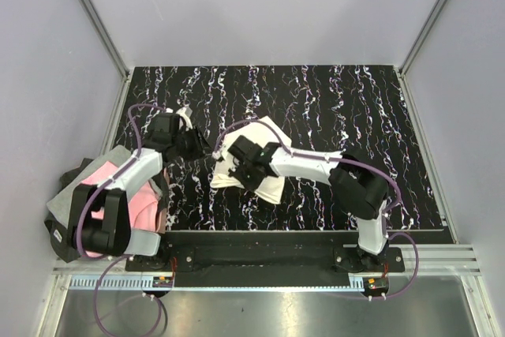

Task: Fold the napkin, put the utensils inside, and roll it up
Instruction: Roll the napkin with the utensil

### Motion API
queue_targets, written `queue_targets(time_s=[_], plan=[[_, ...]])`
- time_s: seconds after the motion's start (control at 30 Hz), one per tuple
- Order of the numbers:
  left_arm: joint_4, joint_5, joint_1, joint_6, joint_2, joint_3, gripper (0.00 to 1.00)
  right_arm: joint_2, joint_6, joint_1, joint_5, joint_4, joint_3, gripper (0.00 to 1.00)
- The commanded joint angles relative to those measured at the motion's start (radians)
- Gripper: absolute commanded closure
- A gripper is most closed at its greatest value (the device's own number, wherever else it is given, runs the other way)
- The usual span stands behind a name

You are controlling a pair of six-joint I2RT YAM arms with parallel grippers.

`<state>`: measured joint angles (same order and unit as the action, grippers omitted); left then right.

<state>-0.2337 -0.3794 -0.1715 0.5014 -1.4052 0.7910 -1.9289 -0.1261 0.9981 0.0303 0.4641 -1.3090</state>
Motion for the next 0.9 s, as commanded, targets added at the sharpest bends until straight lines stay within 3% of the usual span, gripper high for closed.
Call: queue_targets(time_s=[0.0, 0.27, 0.5, 0.6, 0.87], plan=[[0.008, 0.043, 0.000, -0.007, 0.106, -0.048, 0.64, -0.034, 0.078, -0.079, 0.282, 0.171, -0.131, 1.00], [0.034, 0.023, -0.016, -0.008, 0.224, -0.163, 0.57, -0.189, 0.118, -0.209, 0.647, 0.249, -0.254, 1.00], [0.040, 0.017, -0.054, -0.003, 0.290, -0.223, 0.33, -0.321, 0.158, -0.280, 0.859, 0.251, -0.292, 1.00], [0.034, -0.009, -0.082, 0.014, 0.305, -0.245, 0.29, -0.363, 0.167, -0.303, 0.898, 0.249, -0.309, 1.00], [-0.004, -0.243, -0.131, 0.071, 0.290, -0.291, 0.26, -0.407, 0.180, -0.325, 0.913, 0.249, -0.325, 1.00]])
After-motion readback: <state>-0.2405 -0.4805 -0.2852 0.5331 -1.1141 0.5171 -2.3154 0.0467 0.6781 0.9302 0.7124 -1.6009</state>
